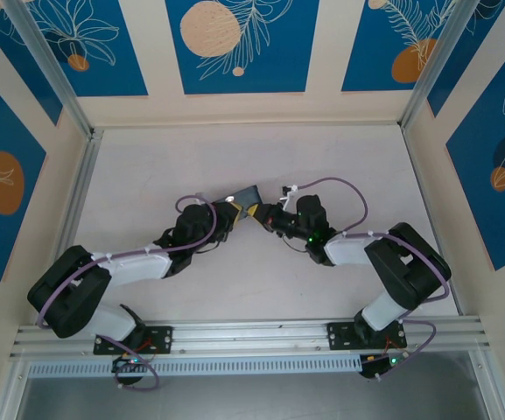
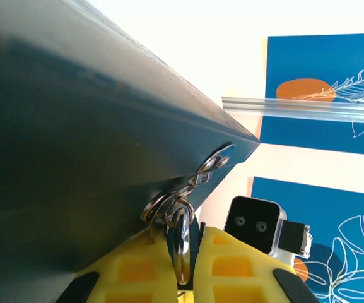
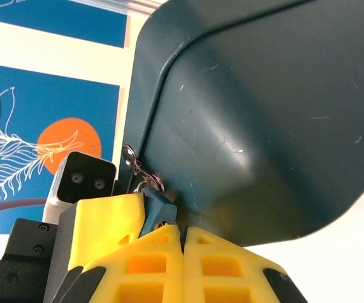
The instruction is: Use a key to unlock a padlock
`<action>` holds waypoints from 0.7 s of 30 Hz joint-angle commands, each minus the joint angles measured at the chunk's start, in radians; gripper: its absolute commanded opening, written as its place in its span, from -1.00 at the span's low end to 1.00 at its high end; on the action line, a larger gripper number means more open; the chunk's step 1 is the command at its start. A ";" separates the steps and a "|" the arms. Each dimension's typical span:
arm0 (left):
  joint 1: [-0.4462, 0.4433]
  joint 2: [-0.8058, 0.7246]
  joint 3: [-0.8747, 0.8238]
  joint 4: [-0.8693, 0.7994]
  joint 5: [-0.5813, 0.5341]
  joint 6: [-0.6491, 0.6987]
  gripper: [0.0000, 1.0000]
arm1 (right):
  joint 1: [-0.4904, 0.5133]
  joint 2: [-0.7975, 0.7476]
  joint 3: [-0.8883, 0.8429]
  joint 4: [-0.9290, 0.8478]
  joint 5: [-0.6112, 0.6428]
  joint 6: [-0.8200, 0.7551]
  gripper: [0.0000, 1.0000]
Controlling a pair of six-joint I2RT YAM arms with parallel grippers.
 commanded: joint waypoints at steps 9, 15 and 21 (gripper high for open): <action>-0.038 0.015 0.042 0.169 0.173 -0.006 -1.00 | 0.014 0.158 0.103 0.183 -0.191 0.005 -1.00; -0.038 0.022 0.045 0.172 0.193 -0.007 -1.00 | -0.024 0.168 0.143 0.133 -0.281 -0.027 -1.00; -0.039 0.024 0.046 0.174 0.204 -0.008 -1.00 | -0.056 0.142 0.153 0.023 -0.285 -0.096 -1.00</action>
